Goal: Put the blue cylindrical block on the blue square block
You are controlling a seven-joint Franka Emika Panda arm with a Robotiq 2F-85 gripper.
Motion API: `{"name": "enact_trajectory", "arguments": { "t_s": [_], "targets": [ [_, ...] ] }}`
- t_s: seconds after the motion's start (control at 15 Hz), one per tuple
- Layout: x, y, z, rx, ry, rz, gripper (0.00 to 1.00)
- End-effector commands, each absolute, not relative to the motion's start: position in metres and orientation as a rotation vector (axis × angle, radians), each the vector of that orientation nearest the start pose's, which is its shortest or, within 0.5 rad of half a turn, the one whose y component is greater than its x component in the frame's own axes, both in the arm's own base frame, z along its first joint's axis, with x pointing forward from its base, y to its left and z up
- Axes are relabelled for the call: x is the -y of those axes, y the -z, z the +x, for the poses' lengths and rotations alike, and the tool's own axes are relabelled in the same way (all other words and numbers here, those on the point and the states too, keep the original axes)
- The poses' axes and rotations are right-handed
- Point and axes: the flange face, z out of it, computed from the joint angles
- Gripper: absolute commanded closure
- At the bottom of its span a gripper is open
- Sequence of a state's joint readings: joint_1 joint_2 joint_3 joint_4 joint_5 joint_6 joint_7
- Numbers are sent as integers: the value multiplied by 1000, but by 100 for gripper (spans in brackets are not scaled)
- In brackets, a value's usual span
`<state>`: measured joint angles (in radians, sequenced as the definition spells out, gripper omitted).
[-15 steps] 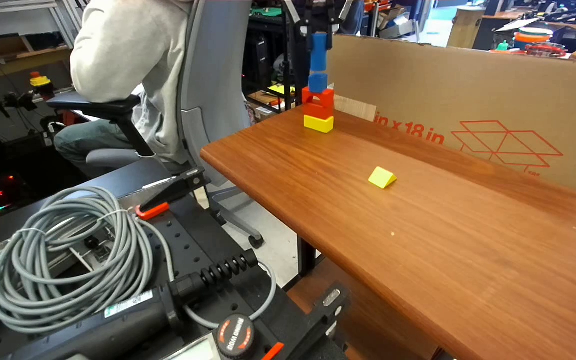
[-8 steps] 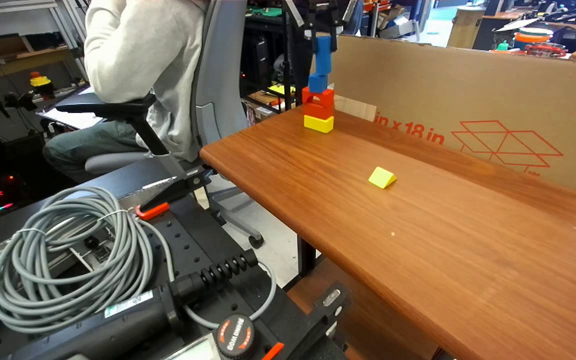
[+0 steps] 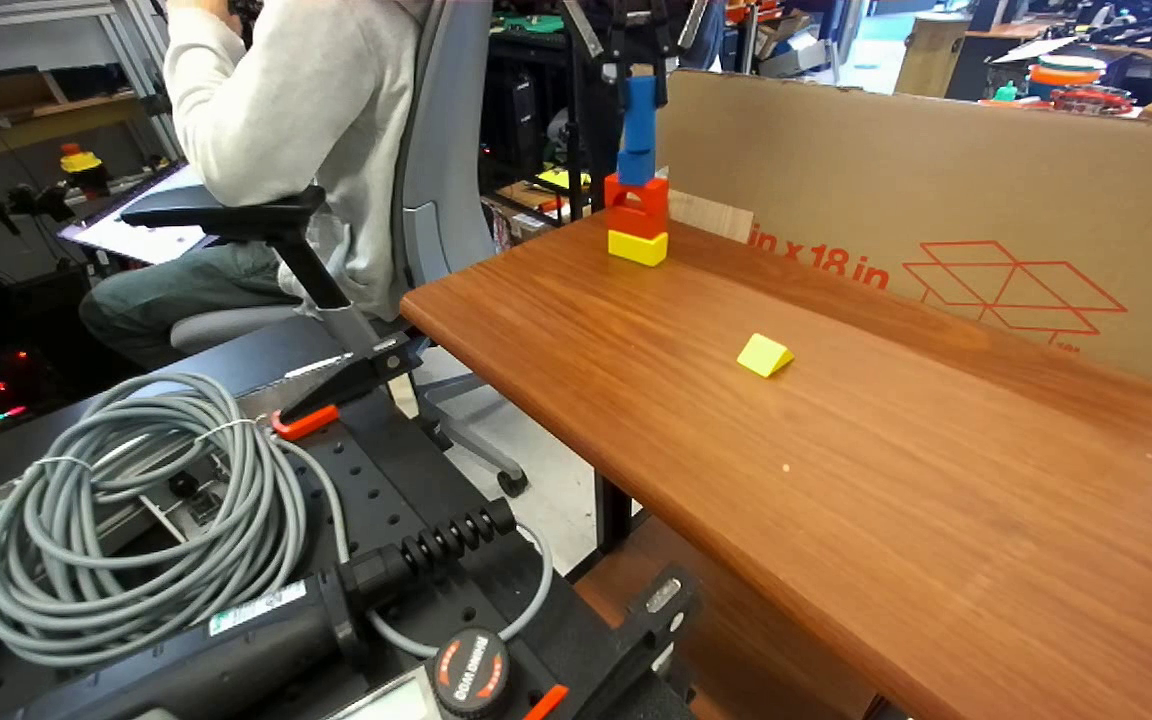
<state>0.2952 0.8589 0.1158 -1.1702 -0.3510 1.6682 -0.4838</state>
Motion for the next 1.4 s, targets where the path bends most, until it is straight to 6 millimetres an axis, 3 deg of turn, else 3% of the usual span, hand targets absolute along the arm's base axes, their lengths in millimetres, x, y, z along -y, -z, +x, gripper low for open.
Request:
{"name": "enact_trajectory", "arguments": {
  "t_s": [0.0, 0.07, 0.2, 0.47, 0.67, 0.93, 1.07, 1.33],
  "targets": [
    [-234, -257, 689, 1570, -631, -2907, 91],
    [-233, -257, 689, 1574, -632, -2904, 41],
    [-234, -256, 689, 1578, -628, -2898, 34],
    [-237, -258, 689, 1584, -597, -2901, 3],
    [-232, -273, 688, 1544, -554, -2917, 0],
    [-213, -309, 679, 1425, -420, -2962, 0],
    [-195, -326, 672, 1302, -287, -2988, 0],
    [-146, -341, 664, 1019, -77, -3005, 0]
  ]
}}
